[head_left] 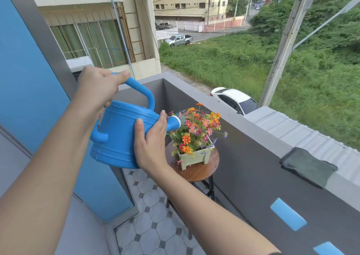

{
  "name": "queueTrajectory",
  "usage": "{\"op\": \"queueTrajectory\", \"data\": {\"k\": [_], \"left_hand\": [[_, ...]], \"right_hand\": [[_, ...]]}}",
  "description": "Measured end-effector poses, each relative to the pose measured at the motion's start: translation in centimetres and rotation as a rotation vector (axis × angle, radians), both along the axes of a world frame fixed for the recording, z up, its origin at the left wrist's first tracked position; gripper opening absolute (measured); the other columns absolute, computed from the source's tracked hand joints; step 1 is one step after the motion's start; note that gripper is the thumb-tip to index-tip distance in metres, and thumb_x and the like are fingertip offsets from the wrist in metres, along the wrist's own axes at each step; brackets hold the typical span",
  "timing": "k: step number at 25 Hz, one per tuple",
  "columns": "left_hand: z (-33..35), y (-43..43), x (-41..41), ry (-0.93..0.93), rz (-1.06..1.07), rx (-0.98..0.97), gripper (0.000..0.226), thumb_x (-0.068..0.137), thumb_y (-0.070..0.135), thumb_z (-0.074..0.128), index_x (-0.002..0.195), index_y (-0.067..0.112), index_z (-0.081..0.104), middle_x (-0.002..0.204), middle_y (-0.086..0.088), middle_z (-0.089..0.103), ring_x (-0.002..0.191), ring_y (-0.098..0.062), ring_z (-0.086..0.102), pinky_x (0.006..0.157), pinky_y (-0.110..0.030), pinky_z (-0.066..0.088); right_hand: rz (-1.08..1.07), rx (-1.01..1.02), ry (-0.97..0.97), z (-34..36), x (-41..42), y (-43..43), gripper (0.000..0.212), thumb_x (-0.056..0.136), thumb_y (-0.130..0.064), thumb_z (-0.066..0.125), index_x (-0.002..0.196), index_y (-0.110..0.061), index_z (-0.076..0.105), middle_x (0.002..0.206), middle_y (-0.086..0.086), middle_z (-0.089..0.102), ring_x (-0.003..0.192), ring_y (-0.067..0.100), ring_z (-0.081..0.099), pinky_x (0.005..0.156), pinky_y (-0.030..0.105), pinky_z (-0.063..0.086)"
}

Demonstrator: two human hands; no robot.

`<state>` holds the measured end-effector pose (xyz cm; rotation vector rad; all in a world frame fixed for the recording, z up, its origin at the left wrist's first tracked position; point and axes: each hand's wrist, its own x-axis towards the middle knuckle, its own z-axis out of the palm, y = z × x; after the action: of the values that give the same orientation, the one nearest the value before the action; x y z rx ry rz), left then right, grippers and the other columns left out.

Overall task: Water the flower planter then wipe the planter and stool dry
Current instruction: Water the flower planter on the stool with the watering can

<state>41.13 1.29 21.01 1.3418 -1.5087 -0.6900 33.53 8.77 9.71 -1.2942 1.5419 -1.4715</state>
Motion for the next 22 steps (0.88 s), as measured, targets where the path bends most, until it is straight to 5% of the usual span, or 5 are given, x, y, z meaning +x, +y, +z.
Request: {"op": "queueTrajectory", "data": {"k": [6,22], "left_hand": [[0.1,-0.3,0.6,-0.083,0.039,0.027,0.048,0.076,0.039,0.070,0.085,-0.008,0.065,0.064,-0.009,0.038,0.050,-0.020,0.026,0.047,-0.026,0.023],[0.2,0.7,-0.3,-0.011,0.016,-0.020,0.038,0.081,0.036,0.067,0.084,-0.001,0.067,0.054,-0.004,0.030,0.045,-0.019,0.023,0.043,-0.024,0.022]], "right_hand": [[0.086,0.049,-0.029,-0.4,0.6,0.0,0.075,0.099,-0.042,0.036,0.150,-0.006,-0.005,0.161,0.007,0.000,0.147,0.015,-0.002,0.117,0.028,0.001],[0.047,-0.007,0.008,0.0,-0.7,0.0,0.082,0.089,-0.051,0.031,0.151,-0.006,0.000,0.161,0.007,0.005,0.147,0.014,0.001,0.112,0.021,0.001]]}}
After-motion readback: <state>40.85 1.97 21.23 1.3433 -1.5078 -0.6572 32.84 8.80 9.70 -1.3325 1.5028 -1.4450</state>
